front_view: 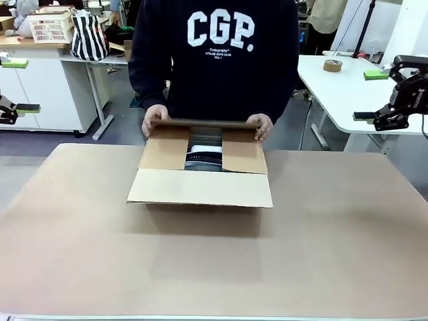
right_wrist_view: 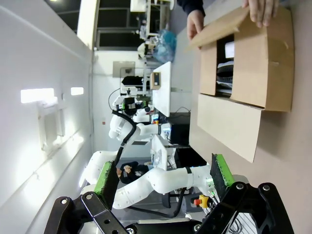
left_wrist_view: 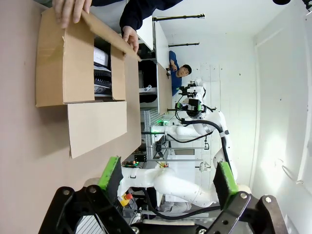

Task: Pack the gift set into the box.
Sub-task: Press and hold the closed box until the human finishes sealing it.

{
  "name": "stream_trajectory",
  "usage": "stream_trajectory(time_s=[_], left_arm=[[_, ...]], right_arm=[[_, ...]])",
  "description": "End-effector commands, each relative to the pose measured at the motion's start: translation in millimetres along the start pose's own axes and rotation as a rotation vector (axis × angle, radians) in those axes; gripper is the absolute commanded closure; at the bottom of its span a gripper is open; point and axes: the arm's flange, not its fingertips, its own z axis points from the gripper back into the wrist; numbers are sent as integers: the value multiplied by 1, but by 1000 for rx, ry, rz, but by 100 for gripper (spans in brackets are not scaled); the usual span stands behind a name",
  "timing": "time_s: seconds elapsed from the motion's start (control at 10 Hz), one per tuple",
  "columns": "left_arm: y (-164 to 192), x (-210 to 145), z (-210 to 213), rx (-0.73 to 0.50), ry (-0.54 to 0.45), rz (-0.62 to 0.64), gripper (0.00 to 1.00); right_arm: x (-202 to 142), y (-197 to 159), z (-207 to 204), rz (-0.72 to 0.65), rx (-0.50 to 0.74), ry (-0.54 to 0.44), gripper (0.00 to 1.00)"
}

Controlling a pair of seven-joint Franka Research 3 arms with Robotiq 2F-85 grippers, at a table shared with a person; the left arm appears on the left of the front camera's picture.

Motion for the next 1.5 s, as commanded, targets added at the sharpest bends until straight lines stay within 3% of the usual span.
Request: stream_trajectory(time_s=[0.0, 1.4], left_arm=[[-5, 0, 0, -19, -3, 7, 0], [-5, 0, 0, -19, -3, 7, 0]], right_arm=[[-1, -2, 4, 12, 7, 7, 0], [-1, -2, 4, 12, 7, 7, 0]])
